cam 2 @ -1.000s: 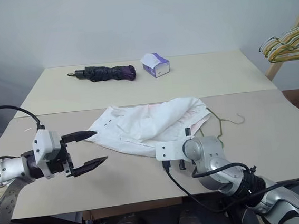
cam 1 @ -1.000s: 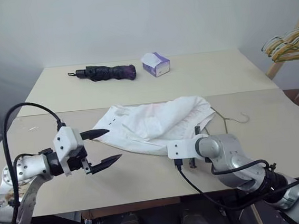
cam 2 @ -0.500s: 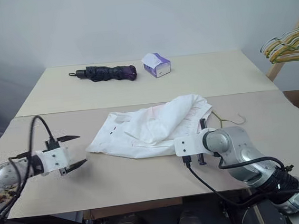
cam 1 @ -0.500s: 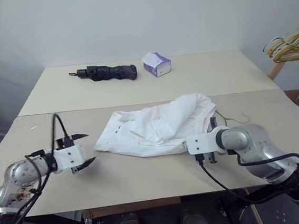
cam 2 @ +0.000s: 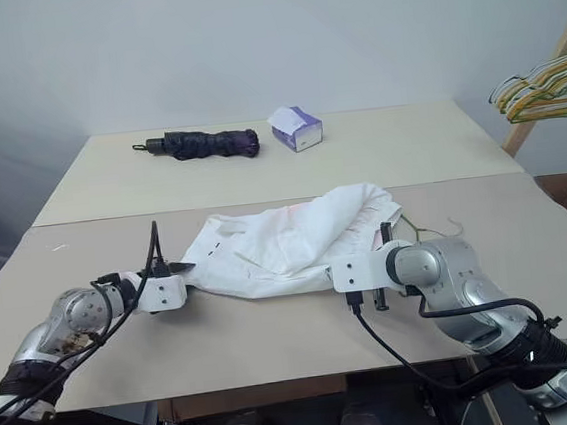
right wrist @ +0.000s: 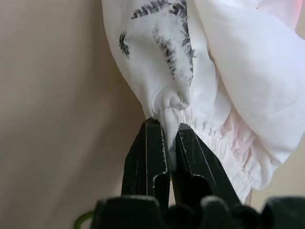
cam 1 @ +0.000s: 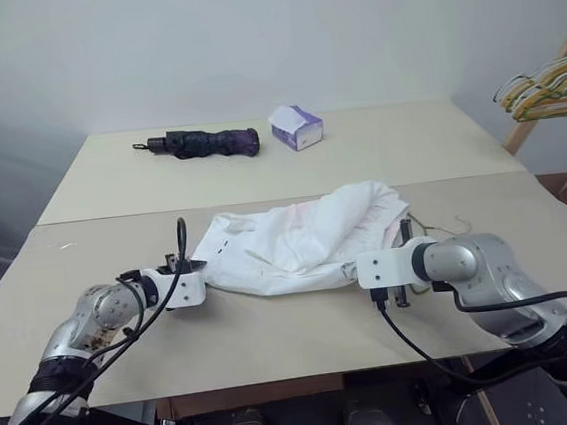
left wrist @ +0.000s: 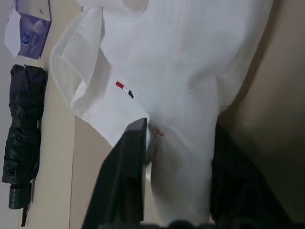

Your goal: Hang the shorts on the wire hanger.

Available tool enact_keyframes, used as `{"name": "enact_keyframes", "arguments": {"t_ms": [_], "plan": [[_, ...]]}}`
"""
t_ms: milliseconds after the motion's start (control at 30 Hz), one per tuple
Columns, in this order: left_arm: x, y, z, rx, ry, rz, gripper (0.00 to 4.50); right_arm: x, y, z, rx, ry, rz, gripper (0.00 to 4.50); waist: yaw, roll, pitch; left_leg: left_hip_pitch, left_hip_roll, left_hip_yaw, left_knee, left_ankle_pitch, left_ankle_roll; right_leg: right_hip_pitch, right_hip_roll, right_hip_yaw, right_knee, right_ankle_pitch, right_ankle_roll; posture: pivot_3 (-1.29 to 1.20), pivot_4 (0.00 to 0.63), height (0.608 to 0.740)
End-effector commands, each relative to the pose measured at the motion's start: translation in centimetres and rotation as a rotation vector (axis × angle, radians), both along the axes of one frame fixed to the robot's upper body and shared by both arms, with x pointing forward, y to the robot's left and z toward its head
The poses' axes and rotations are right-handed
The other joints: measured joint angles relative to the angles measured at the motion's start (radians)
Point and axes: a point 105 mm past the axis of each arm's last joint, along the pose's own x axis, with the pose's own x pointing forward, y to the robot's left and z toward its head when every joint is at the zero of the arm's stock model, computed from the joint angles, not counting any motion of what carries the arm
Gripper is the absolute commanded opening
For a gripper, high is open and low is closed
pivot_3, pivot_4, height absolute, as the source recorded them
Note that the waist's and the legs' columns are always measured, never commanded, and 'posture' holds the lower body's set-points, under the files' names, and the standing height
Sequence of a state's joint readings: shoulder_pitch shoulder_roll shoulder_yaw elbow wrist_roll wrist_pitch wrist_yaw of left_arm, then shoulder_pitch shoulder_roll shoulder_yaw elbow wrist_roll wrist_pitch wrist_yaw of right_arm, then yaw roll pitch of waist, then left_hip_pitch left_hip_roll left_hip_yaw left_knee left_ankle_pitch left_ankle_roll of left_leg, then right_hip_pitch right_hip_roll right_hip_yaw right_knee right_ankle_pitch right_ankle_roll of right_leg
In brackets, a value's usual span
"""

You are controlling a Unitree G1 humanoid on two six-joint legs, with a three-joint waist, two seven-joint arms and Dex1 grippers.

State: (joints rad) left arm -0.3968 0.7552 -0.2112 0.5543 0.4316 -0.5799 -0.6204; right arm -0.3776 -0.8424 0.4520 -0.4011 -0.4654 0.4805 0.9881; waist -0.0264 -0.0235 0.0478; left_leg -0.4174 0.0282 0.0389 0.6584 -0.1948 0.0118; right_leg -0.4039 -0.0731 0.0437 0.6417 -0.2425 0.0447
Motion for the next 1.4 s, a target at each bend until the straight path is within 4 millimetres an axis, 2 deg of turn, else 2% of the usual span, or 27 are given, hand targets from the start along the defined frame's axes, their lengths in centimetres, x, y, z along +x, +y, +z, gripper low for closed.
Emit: {"name": "enact_keyframes", "arguments": {"t_ms": [33,133,233,267,367,500,533,600,700,833,900,933,967,1033,1067,1100,1133,1167,1233,1267,1333,1400], "plan": [[0.7,0.4,0.4,0.011,-0.016,0.022,0.1,0.3,0.0,1.7,0.022,-0.07,0.015,0.0,-0.003,0.001,-0.002,0.0,0.0,0.0,0.0,0.0,0.0,0.0,0.0,0.0,0.0,0.0,0.0,-0.09,0.0,0.74],[0.4,0.0,1.2,-0.026,0.013,-0.019,0.04,-0.1,0.2,1.8,0.053,-0.064,0.089,0.0,-0.011,0.002,-0.003,0.0,0.0,0.0,0.0,0.0,0.0,0.0,0.0,0.0,0.0,0.0,0.0,-0.08,0.0,0.74],[-1.6,-0.6,2.0,-0.043,0.118,-0.134,0.04,-1.0,0.4,2.0,0.083,-0.052,0.203,0.0,-0.02,0.001,-0.003,0.0,0.0,0.0,0.0,-0.001,-0.001,0.0,0.0,0.0,0.0,-0.001,0.0,-0.08,0.0,0.74],[-2.6,-0.5,2.4,-0.045,0.173,-0.174,0.04,-1.5,0.6,2.2,0.099,-0.059,0.278,0.0,-0.022,0.001,-0.003,-0.001,0.001,0.0,0.0,-0.001,-0.001,-0.001,0.0,0.0,0.0,-0.001,0.0,-0.08,0.0,0.74],[-7.1,0.2,4.2,0.004,0.423,-0.319,0.04,-3.7,0.3,3.0,0.187,0.043,0.407,0.0,-0.043,0.001,-0.002,-0.003,0.002,0.0,0.0,-0.001,-0.002,-0.002,0.001,0.0,0.0,-0.001,-0.001,-0.06,0.0,0.74],[-10.8,-0.8,6.4,-0.045,0.581,-0.417,0.04,-5.7,-1.3,2.9,0.172,0.199,0.52,0.0,-0.046,0.002,-0.002,0.003,0.004,0.0,0.0,-0.001,-0.002,0.002,0.0,0.001,0.001,-0.003,-0.002,-0.05,0.0,0.74],[-11.7,-1.2,6.9,-0.06,0.615,-0.445,0.04,-5.9,-1.7,2.9,0.157,0.227,0.536,0.0,-0.045,0.002,-0.002,0.006,0.005,0.0,0.0,-0.001,-0.002,0.004,0.0,0.001,0.001,-0.008,0.002,-0.04,0.0,0.74],[-13.2,-1.9,7.5,-0.083,0.673,-0.484,0.04,-5.6,-2.4,2.9,0.139,0.251,0.552,0.0,-0.044,0.002,-0.002,0.011,0.005,0.0,-0.001,-0.005,-0.008,0.008,-0.001,0.001,0.001,-0.012,-0.002,-0.03,0.0,0.74],[-13.4,-2.7,7.8,-0.135,0.669,-0.481,0.04,-4.3,-2.9,3.0,0.107,0.256,0.56,0.0,-0.043,0.002,-0.002,0.015,0.005,0.0,-0.001,-0.006,-0.009,0.013,-0.001,0.001,0.001,-0.014,-0.002,-0.02,0.0,0.74],[-10.6,-3.2,8.9,-0.253,0.559,-0.386,0.04,-0.3,-1.3,5.5,0.202,0.159,0.493,0.0,-0.043,0.002,-0.002,0.019,0.004,0.0,-0.002,-0.004,-0.005,0.016,0.001,0.001,0.001,-0.014,-0.003,0.0,0.0,0.74],[-7.9,-3.3,10.0,-0.286,0.413,-0.339,0.04,2.9,-0.3,8.0,0.28,0.053,0.413,0.0,-0.041,0.002,-0.002,0.018,0.004,0.0,-0.001,-0.002,-0.002,0.015,0.002,0.002,0.002,-0.013,-0.002,0.01,0.0,0.74],[-5.1,-3.4,11.6,-0.341,0.285,-0.265,0.04,5.3,0.2,9.9,0.336,-0.048,0.364,0.0,-0.037,0.002,-0.002,0.018,0.004,0.0,-0.001,-0.002,-0.002,0.016,0.002,0.002,0.002,-0.01,0.003,0.01,0.0,0.74],[-3.3,-3.6,12.7,-0.381,0.201,-0.215,0.04,6.8,0.5,11.2,0.372,-0.113,0.334,0.0,-0.032,0.002,-0.001,0.018,0.002,0.0,-0.001,-0.001,-0.002,0.016,0.002,0.003,0.003,-0.009,0.005,0.02,0.0,0.74],[2.6,-3.1,17.4,-0.514,-0.069,-0.011,0.04,11.0,1.0,15.1,0.425,-0.371,0.225,0.0,-0.019,0.002,-0.001,0.017,0.003,0.0,0.0,-0.001,-0.002,0.015,0.004,0.003,0.003,-0.007,0.005,0.03,0.0,0.74],[4.2,-2.9,18.8,-0.55,-0.142,0.046,0.04,12.1,1.1,16.2,0.429,-0.447,0.193,0.0,-0.011,0.001,-0.001,0.017,0.002,-0.001,0.001,-0.001,-0.002,0.016,0.003,0.003,0.004,-0.005,0.0,0.04,0.0,0.74],[6.3,-2.4,21.7,-0.611,-0.273,0.14,0.04,13.6,1.2,18.4,0.45,-0.588,0.132,0.0,-0.007,0.001,-0.002,0.012,0.001,-0.003,0.001,-0.001,-0.002,0.012,0.004,0.002,0.003,-0.002,0.0,0.04,0.0,0.74],[7.4,-2.0,23.4,-0.646,-0.35,0.194,0.04,14.4,1.2,19.7,0.462,-0.676,0.096,0.0,-0.002,0.0,-0.002,0.011,0.001,-0.003,0.001,-0.001,-0.002,0.01,0.004,0.003,0.004,-0.002,-0.001,0.04,0.0,0.74],[8.6,-1.3,26.1,-0.678,-0.483,0.266,0.04,15.0,1.3,21.9,0.495,-0.804,0.054,0.0,0.003,0.0,-0.002,0.007,0.0,-0.004,0.001,-0.002,-0.003,0.006,0.002,0.003,0.005,-0.002,0.0,0.04,0.0,0.74],[9.6,0.1,30.7,-0.7,-0.728,0.382,0.04,15.1,1.6,26.0,0.593,-1.025,0.006,0.0,0.011,-0.001,-0.002,-0.004,-0.002,-0.004,0.0,-0.002,-0.003,-0.007,0.001,0.004,0.007,-0.002,0.0,0.04,0.0,0.74],[9.8,0.6,32.1,-0.705,-0.805,0.42,0.04,14.8,1.6,27.8,0.653,-1.127,-0.017,0.0,0.012,-0.001,-0.002,-0.009,-0.002,-0.003,-0.001,-0.002,-0.003,-0.014,0.001,0.004,0.008,-0.002,-0.001,0.04,0.0,0.74],[9.2,1.3,35.2,-0.736,-0.961,0.442,0.04,14.0,1.3,29.9,0.732,-1.269,-0.029,0.0,0.012,-0.001,-0.002,-0.015,-0.005,-0.003,-0.005,-0.001,-0.006,-0.023,-0.002,0.006,0.016,-0.002,-0.001,0.04,0.0,0.74],[8.0,1.6,37.5,-0.723,-1.103,0.419,0.04,13.3,1.0,30.9,0.77,-1.367,-0.025,0.0,0.014,-0.001,-0.002,-0.015,-0.01,-0.003,-0.013,0.0,-0.007,-0.025,-0.005,0.007,0.015,-0.002,0.0,0.04,0.0,0.74]]}}
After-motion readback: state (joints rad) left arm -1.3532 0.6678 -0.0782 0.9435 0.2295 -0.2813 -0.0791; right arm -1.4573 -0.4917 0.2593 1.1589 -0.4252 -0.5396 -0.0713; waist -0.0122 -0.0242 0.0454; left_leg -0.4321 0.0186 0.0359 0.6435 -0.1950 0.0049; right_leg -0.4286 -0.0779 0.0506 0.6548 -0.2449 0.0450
